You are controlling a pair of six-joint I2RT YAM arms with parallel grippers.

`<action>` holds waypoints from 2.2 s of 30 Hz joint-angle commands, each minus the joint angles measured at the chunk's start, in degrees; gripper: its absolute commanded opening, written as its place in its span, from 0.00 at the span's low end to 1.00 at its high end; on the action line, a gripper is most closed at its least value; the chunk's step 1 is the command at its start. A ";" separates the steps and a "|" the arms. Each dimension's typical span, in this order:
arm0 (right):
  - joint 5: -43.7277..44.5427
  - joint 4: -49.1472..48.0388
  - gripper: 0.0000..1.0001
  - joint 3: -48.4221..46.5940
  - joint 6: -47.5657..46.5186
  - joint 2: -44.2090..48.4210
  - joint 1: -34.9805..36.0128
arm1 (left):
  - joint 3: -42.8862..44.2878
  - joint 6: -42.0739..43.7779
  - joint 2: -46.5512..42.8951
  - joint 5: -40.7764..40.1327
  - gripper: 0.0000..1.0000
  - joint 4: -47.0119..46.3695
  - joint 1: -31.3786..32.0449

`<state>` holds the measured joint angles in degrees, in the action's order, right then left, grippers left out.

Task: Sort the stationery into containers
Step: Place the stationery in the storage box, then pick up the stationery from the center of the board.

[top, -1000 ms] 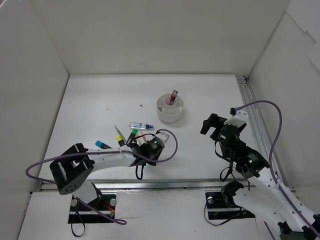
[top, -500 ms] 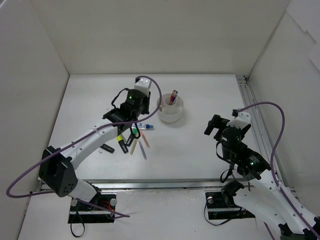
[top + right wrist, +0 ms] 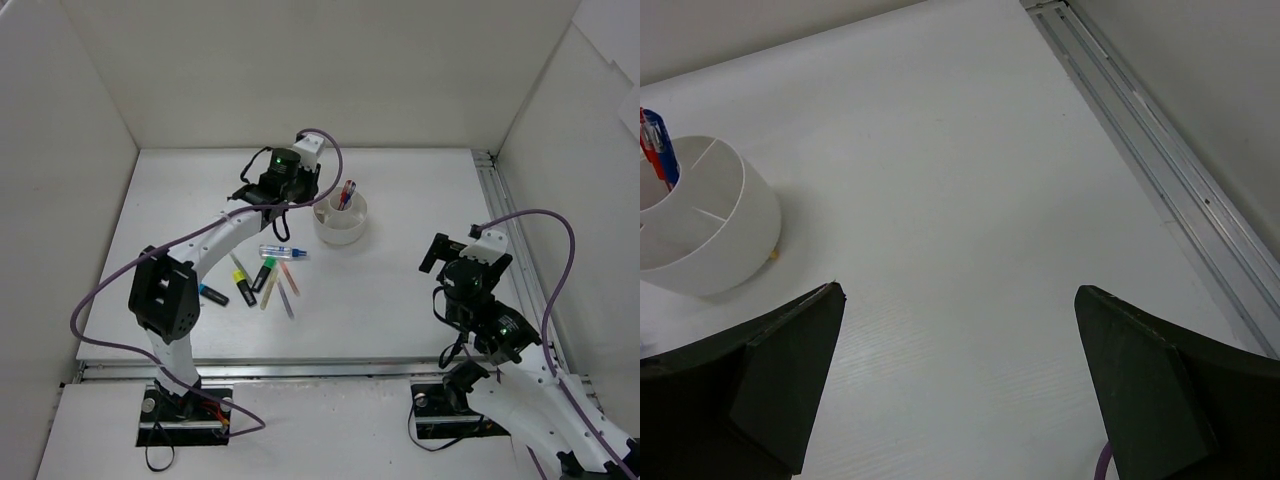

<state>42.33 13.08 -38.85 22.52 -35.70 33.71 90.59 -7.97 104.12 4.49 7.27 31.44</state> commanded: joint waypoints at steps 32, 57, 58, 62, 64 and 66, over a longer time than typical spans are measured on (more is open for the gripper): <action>2.77 -2.53 0.98 -0.79 -1.96 -4.81 -1.99 | 6.01 -4.78 8.30 5.97 0.36 -3.05 0.02; -21.67 -4.46 0.98 -7.46 -10.83 -21.83 3.28 | -31.86 -17.32 -39.93 -15.80 1.00 4.74 -0.24; -22.37 -5.16 0.98 -9.12 -11.36 -23.78 3.90 | -34.66 -18.65 -43.35 -16.87 1.00 6.17 -0.76; -29.03 -10.87 0.98 -15.01 -16.97 -34.58 9.34 | -39.51 -23.66 -49.61 -20.66 1.00 13.29 -1.29; -30.54 -10.88 0.98 -20.79 -18.82 -42.23 10.05 | -41.44 -26.55 -52.94 -23.21 1.00 16.62 -1.29; -31.86 -10.53 0.98 -24.33 -19.62 -49.50 10.93 | -42.59 -27.62 -54.80 -24.09 1.00 18.21 -1.29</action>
<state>14.48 7.05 -57.17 6.90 -79.02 43.59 47.83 -30.48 51.75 -14.74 21.08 30.41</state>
